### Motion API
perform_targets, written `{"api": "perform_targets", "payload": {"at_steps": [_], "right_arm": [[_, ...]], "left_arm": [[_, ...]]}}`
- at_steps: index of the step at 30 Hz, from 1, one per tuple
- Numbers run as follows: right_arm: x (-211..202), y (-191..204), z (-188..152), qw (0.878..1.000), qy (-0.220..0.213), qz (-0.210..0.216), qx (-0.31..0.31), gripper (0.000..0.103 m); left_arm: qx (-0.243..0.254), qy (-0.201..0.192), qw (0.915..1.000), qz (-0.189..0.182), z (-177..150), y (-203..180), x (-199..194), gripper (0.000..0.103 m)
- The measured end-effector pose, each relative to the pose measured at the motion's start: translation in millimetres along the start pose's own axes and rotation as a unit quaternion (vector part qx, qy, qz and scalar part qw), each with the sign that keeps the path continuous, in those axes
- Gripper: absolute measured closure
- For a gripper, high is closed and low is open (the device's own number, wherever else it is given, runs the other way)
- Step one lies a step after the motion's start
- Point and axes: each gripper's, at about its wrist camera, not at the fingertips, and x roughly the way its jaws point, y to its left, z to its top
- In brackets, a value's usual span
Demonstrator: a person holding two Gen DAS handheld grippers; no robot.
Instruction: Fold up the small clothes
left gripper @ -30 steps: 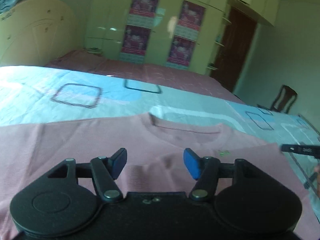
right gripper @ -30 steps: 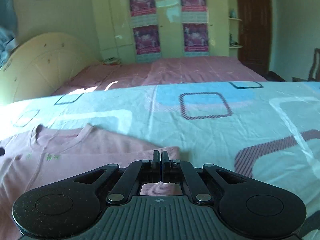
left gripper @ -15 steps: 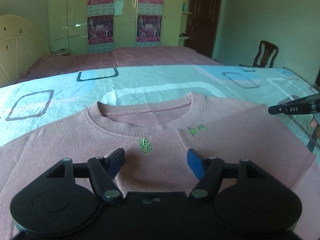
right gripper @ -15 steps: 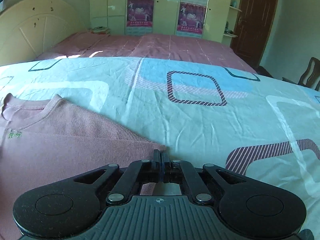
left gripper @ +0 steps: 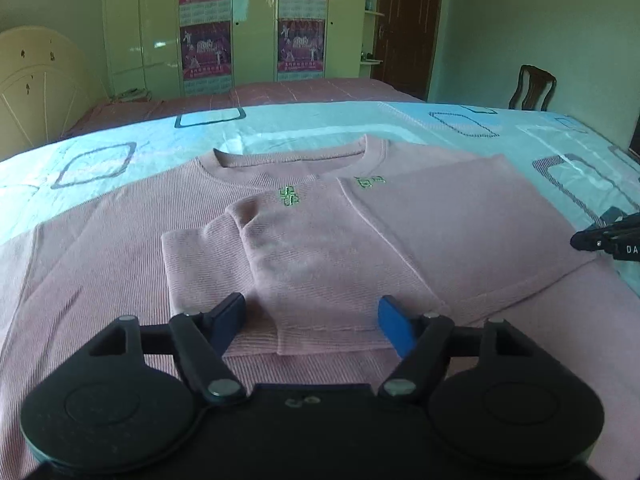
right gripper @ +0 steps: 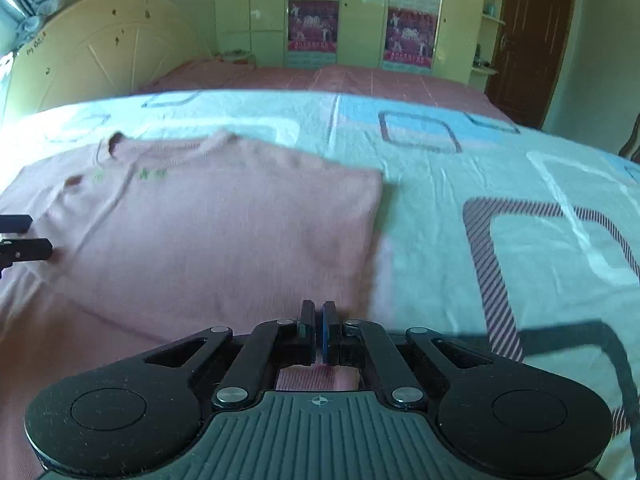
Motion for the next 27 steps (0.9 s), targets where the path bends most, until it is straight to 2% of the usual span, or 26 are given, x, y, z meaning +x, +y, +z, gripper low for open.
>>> {"api": "perform_targets", "payload": {"at_steps": [2,4,6,8,10,13,14,15,16,17,18,19,21,22,23,24,25,27], "right_arm": [[-10,3,0,1.000,-0.003,-0.008,0.011,0.103],[-23,4,-1,0.999,-0.028,-0.004,0.023,0.103],[-14,6,-7,1.000,0.007,-0.008,0.024,0.103],[-12,6,-9,0.999,0.016,-0.013,0.033,0.103],[-23,8,-6,0.999,0.008,-0.017,0.051,0.103],[-38,8,-8,0.996,-0.009,-0.015,0.092,0.102],[-41,8,-10,0.995,-0.010,-0.015,0.103,0.094],[-46,10,-12,0.994,-0.016,-0.015,0.111,0.064],[-50,13,-14,0.993,-0.024,-0.017,0.115,0.047],[-54,17,-16,0.993,-0.033,-0.016,0.114,0.035],[-57,22,-17,0.993,-0.040,-0.014,0.112,0.035],[-60,26,-17,0.993,-0.046,-0.009,0.111,0.035],[-62,36,-15,0.993,-0.054,-0.002,0.107,0.036],[-61,42,-13,0.993,-0.056,0.000,0.103,0.041],[-60,48,-11,0.993,-0.055,0.004,0.101,0.053],[-57,53,-8,0.993,-0.054,0.005,0.102,0.060],[-54,58,-5,0.993,-0.052,0.008,0.106,0.060],[-48,66,1,0.991,-0.048,0.014,0.121,0.060]], "left_arm": [[0.006,-0.004,1.0000,0.000,3,-2,-9,0.031],[0.003,-0.014,0.9999,-0.006,0,-1,-14,0.025],[0.008,0.011,0.9999,-0.003,-5,1,-5,0.025],[0.016,0.004,0.9999,0.000,-7,-1,-7,0.025],[0.002,-0.004,1.0000,-0.006,-6,3,-16,0.027],[-0.037,-0.012,0.9993,0.003,-12,23,-30,0.029],[-0.055,-0.014,0.9983,0.009,-15,33,-37,0.029],[-0.078,-0.019,0.9965,0.020,-19,47,-47,0.029],[-0.101,-0.025,0.9941,0.032,-24,63,-58,0.029],[-0.123,-0.032,0.9909,0.044,-29,79,-70,0.028],[-0.143,-0.038,0.9872,0.058,-35,94,-81,0.024],[-0.171,-0.048,0.9806,0.084,-42,115,-96,0.015],[-0.210,-0.061,0.9669,0.131,-58,149,-121,0.007],[-0.234,-0.066,0.9583,0.151,-68,171,-135,0.011],[-0.260,-0.069,0.9488,0.165,-79,193,-149,0.014],[-0.283,-0.069,0.9399,0.178,-88,209,-158,0.022],[-0.318,-0.070,0.9264,0.189,-98,231,-169,0.029],[-0.398,-0.079,0.8923,0.198,-122,271,-188,0.035]]}}
